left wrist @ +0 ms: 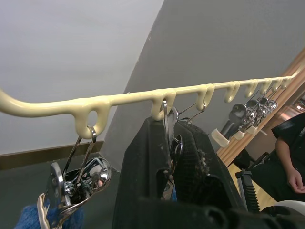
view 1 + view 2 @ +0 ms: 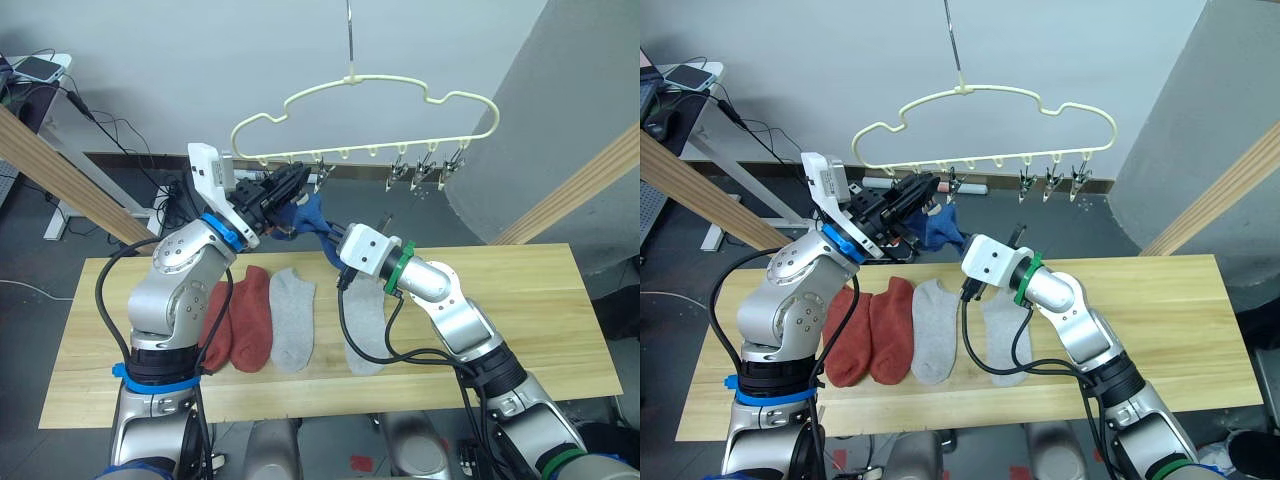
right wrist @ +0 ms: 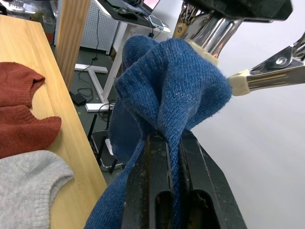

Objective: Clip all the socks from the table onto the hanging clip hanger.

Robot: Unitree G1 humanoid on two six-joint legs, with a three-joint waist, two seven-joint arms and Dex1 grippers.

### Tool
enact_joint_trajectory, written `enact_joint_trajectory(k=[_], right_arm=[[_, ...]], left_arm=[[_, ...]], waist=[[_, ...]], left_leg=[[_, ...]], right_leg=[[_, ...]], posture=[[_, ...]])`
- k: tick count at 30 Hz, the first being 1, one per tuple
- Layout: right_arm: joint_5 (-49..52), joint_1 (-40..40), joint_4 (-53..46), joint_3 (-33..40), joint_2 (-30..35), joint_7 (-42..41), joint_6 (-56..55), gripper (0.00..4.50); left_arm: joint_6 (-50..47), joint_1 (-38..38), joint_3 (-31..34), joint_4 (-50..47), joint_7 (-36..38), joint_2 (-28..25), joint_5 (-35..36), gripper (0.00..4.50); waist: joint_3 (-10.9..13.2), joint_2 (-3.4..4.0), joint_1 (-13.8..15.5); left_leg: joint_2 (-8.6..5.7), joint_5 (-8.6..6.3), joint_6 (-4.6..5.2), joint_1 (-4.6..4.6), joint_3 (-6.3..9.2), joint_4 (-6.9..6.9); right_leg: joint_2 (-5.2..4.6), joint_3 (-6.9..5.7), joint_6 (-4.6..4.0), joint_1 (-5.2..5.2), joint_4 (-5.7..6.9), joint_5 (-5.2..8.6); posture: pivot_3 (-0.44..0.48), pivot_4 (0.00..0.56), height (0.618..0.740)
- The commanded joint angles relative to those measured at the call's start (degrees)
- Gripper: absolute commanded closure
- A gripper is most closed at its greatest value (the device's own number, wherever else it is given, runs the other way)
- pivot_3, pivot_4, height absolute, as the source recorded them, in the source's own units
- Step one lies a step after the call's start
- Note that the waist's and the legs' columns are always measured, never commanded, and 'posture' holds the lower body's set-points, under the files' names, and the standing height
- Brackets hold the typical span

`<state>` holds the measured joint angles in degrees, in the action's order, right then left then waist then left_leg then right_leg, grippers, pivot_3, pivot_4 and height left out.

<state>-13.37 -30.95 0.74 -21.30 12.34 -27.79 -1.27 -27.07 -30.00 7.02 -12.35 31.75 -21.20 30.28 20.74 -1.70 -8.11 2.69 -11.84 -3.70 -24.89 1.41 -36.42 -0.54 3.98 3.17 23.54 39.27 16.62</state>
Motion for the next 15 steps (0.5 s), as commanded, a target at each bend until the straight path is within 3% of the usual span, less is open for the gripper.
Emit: enact_joint_trajectory(k=[1,15], right_arm=[[0.5,-1.3,-0.3,0.4,-1.0,0.6,-2.1,4.50],[-0.4,-1.4,1.9,0.2,-1.2,1.4,-3.4,4.50]], left_arm=[[1.6,-1.2,0.7,-1.9,0.7,-0.4,0.6,4.30],[1.4,-1.3,0.9,-2.2,0.3,-0.5,0.7,4.30]], waist=[[0.0,0.00,0.0],[0.0,0.00,0.0]], left_leg=[[0.00,0.00,0.00,0.00,0.01,-0.01],[-0.02,-0.01,0.01,0.00,0.05,-0.50]], right_leg=[[0.00,0.00,0.00,0.00,0.02,0.00],[0.03,0.02,0.01,0.00,0.54,0.00]], posture=[[-0.279,0.347,0.732],[-0.276,0.345,0.732]])
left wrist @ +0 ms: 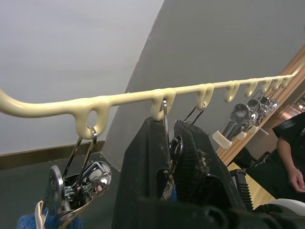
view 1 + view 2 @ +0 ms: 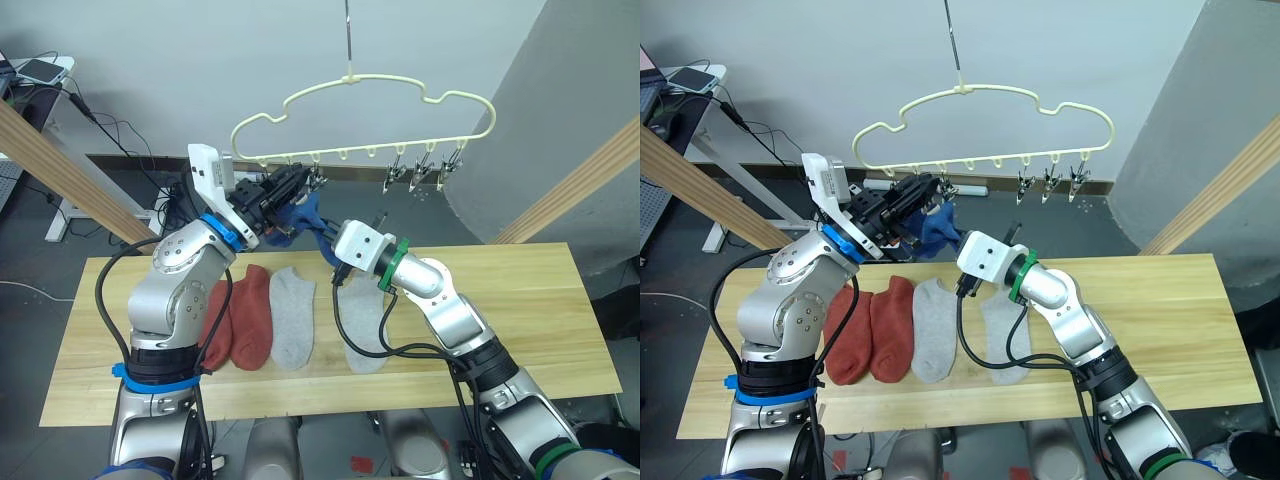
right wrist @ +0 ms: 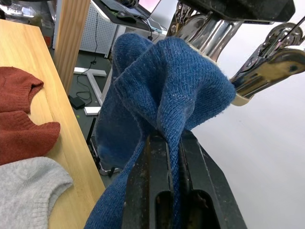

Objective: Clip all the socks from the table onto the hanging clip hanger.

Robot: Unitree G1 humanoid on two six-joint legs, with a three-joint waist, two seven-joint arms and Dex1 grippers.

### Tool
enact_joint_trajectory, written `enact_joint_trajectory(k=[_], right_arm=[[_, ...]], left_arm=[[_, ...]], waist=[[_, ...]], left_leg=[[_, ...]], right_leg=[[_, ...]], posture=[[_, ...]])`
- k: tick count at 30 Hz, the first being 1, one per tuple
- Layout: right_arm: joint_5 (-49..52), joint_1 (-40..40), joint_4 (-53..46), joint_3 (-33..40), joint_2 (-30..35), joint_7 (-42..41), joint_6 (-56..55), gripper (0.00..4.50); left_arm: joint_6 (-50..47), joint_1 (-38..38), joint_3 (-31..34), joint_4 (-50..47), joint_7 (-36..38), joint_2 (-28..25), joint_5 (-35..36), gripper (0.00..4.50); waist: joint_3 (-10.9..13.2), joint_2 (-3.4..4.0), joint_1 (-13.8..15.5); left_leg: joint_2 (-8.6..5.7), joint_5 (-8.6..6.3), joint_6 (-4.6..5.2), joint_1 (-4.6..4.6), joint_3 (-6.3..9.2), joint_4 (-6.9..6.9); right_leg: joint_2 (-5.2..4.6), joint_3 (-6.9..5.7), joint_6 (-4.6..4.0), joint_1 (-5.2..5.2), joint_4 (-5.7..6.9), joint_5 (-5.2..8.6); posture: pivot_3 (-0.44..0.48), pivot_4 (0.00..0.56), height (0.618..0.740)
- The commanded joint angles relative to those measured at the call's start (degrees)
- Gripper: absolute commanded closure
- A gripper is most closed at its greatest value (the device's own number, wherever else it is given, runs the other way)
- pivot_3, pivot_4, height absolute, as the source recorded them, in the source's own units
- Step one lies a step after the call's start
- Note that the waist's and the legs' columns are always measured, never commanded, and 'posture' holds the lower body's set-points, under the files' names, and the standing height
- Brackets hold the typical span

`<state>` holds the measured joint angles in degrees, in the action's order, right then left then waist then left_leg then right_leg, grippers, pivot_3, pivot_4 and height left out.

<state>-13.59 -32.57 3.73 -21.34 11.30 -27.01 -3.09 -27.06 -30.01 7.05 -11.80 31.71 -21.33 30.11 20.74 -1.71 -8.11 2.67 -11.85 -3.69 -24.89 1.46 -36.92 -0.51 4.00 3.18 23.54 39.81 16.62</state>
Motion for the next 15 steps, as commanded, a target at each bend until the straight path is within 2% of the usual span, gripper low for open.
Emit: enact_joint_trajectory(k=[1,15], right_arm=[[-0.2,0.2,-1.0,0.3,-0.2,0.6,-1.6,4.50],[-3.5,2.6,0.6,-1.0,0.8,2.2,-3.7,4.50]], left_arm=[[1.3,-1.3,0.9,-2.7,0.3,-0.3,0.9,4.30],[1.0,-1.9,1.1,-2.5,0.3,-0.6,1.0,4.30]], waist=[[0.0,0.00,0.0],[0.0,0.00,0.0]], left_leg=[[0.00,0.00,0.00,0.00,0.00,0.00],[0.00,0.00,0.00,0.00,0.00,0.00]], right_leg=[[0.00,0.00,0.00,0.00,0.01,0.00],[0.00,0.01,0.00,0.00,0.01,0.00]], posture=[[-0.276,0.345,0.732],[-0.276,0.342,0.732]])
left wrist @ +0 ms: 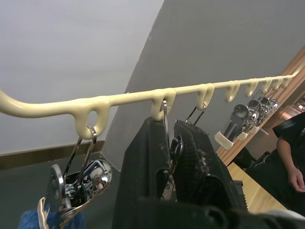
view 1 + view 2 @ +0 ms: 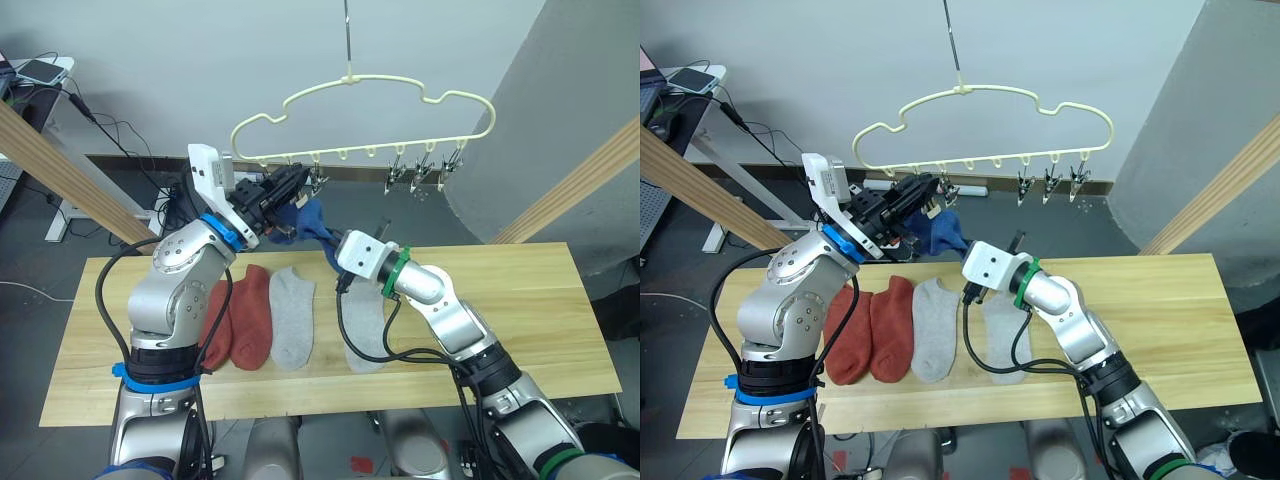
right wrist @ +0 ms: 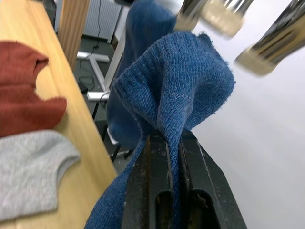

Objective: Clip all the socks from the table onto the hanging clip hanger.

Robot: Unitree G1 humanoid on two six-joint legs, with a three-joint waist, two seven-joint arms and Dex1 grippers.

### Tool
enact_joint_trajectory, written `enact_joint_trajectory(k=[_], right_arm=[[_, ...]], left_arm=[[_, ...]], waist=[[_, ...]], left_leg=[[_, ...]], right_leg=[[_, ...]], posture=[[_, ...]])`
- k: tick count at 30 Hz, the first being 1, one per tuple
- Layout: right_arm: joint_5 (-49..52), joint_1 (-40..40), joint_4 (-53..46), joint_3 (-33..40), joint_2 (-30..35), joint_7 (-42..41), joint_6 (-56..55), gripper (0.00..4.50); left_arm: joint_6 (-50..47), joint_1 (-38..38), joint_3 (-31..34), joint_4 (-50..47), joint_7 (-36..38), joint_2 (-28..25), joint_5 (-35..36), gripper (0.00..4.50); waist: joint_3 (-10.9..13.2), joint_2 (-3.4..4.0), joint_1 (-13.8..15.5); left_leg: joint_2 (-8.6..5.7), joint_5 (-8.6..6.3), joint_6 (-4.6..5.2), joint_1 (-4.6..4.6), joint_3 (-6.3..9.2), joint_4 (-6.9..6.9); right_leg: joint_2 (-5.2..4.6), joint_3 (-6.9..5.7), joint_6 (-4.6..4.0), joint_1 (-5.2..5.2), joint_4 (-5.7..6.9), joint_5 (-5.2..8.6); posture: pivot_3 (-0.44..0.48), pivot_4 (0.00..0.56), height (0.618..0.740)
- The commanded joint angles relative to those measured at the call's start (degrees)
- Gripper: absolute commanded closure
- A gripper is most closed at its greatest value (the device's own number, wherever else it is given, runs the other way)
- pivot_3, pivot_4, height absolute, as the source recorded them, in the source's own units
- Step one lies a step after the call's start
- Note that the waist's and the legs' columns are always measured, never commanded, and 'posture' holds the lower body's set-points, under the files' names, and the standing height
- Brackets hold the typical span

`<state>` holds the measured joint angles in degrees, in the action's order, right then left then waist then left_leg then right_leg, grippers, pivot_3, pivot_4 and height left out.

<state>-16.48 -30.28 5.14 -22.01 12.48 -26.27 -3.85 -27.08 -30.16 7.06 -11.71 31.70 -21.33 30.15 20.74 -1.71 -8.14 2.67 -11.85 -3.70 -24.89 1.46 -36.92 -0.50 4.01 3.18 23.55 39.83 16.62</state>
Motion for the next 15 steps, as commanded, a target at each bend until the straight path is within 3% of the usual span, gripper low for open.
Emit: enact_joint_trajectory(k=[1,15], right_arm=[[-0.8,0.5,-0.4,-0.2,-0.5,2.0,-3.5,4.50],[-0.8,0.3,3.3,-0.1,-1.3,4.6,-9.7,4.50]], left_arm=[[1.0,-1.8,1.1,-2.6,0.2,-0.6,1.0,4.30],[0.8,-1.8,1.2,-2.9,0.1,-0.7,1.0,4.30]], waist=[[0.0,0.00,0.0],[0.0,0.00,0.0]], left_leg=[[0.00,0.00,0.00,0.00,-0.01,0.00],[0.00,0.00,0.00,0.00,-0.01,0.00]], right_leg=[[0.00,0.01,0.00,0.00,0.00,0.00],[0.00,0.01,0.00,0.00,0.00,0.00]], posture=[[-0.276,0.342,0.732],[-0.274,0.337,0.732]])
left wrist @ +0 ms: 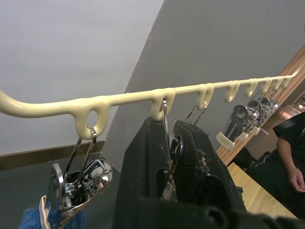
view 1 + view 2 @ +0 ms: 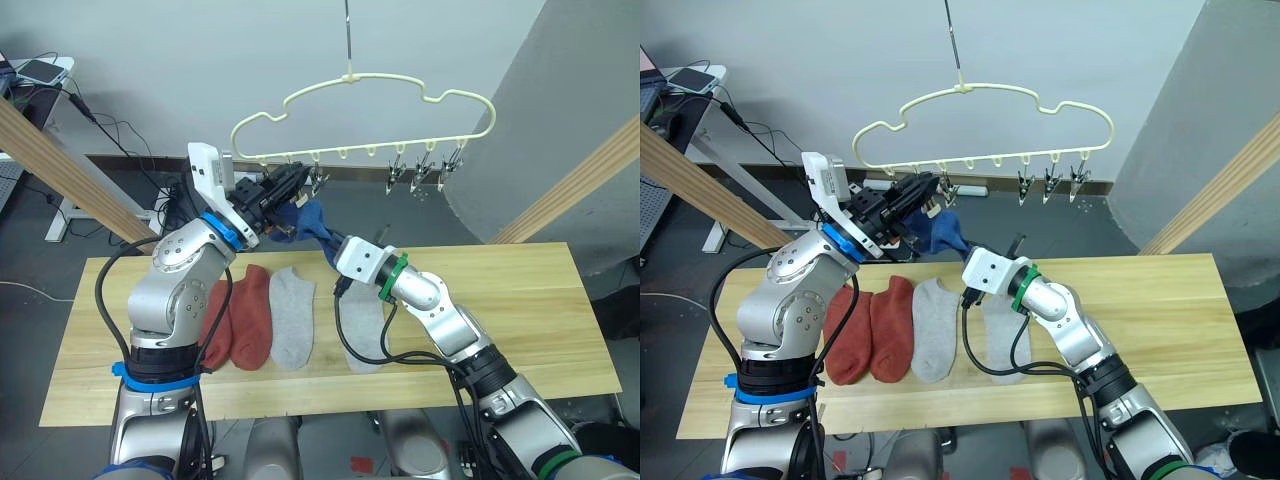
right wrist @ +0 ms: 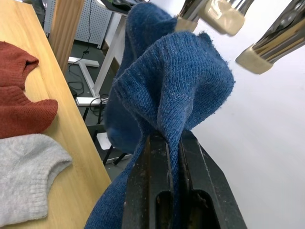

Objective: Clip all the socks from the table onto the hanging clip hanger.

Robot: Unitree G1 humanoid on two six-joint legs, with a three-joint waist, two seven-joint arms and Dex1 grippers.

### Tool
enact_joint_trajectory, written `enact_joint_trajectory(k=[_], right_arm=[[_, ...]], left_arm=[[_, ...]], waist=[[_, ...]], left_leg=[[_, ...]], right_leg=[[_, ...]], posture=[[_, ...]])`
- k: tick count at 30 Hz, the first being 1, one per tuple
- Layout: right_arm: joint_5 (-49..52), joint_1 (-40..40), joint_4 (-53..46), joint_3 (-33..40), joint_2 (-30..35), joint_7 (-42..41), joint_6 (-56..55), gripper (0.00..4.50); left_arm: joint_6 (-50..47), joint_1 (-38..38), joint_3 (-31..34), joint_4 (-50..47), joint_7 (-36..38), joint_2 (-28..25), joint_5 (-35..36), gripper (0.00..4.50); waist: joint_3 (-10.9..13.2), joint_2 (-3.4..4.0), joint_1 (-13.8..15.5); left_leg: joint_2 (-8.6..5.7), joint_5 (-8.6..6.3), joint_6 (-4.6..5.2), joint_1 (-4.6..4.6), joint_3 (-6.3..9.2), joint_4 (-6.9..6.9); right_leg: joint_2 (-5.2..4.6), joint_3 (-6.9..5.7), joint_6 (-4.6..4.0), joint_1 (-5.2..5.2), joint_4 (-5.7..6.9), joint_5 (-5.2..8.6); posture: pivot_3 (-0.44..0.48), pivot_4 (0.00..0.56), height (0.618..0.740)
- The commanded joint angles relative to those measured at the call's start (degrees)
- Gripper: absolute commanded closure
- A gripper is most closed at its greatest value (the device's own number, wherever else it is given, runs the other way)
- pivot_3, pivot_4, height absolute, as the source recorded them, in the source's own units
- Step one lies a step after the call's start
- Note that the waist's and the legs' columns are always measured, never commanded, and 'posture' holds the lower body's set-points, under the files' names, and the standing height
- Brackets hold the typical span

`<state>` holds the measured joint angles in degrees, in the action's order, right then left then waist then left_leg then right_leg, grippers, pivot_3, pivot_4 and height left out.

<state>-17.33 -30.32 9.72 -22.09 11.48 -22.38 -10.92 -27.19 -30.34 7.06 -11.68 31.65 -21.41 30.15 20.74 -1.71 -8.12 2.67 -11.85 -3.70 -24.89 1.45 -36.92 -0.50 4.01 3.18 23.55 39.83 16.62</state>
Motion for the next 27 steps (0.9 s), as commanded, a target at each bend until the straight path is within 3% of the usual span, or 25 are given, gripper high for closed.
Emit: enact_joint_trajectory(k=[1,27], right_arm=[[0.3,0.6,-1.1,0.1,-0.4,0.8,-3.0,4.50],[0.5,-3.7,6.0,0.5,-4.3,3.5,-7.8,4.50]], left_arm=[[1.0,-1.6,1.2,-2.9,0.2,-0.7,1.0,4.30],[0.0,-1.2,0.8,-4.7,-1.1,-0.7,1.4,4.30]], waist=[[0.0,0.00,0.0],[0.0,-0.01,0.0]], left_leg=[[0.00,0.00,0.00,0.00,0.00,0.00],[0.01,0.00,0.00,0.00,0.01,0.00]], right_leg=[[0.00,0.00,0.00,0.00,0.00,0.00],[0.00,-0.01,0.00,0.00,0.02,0.00]], posture=[[-0.274,0.337,0.732],[-0.264,0.336,0.732]])
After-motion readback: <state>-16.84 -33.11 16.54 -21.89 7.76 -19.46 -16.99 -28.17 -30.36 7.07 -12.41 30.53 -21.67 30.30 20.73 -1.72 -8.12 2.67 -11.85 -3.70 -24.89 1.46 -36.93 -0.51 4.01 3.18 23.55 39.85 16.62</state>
